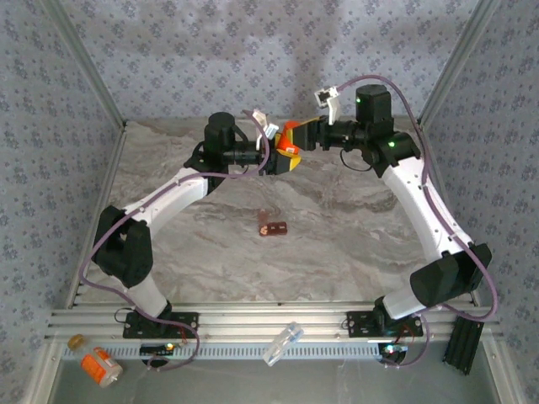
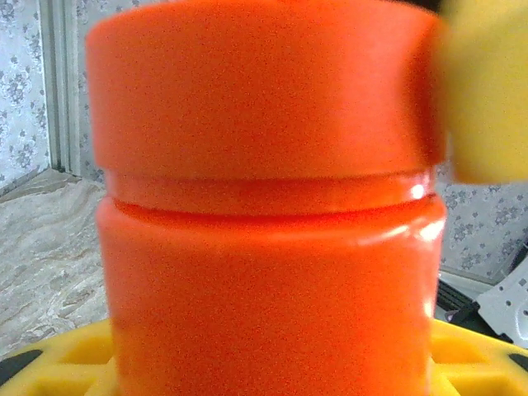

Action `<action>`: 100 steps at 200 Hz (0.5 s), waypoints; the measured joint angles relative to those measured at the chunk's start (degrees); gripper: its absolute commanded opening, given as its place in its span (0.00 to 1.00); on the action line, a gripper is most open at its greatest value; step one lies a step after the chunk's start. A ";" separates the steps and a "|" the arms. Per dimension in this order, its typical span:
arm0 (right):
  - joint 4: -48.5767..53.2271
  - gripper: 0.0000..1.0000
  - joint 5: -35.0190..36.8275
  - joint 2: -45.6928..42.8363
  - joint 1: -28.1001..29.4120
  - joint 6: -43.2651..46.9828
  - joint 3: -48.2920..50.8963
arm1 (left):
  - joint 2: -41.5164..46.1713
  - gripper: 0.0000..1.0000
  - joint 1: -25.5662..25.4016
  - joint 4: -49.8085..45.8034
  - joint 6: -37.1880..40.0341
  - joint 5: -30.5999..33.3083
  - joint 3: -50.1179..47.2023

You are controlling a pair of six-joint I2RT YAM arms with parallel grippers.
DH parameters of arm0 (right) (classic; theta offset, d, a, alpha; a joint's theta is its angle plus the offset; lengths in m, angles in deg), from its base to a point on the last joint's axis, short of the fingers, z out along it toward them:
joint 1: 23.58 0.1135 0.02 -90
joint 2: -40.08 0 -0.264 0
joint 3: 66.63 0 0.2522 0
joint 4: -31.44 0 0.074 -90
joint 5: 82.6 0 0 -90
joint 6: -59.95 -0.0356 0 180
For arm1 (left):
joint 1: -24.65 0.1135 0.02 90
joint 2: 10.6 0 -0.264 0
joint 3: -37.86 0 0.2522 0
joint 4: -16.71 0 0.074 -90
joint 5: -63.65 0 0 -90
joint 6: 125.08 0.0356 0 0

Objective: Sort the pills into containers

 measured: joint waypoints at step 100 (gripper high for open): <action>-0.70 0.24 20.96 -0.35 6.38 -10.10 1.95 | -0.11 0.00 0.31 -6.49 2.80 10.51 0.00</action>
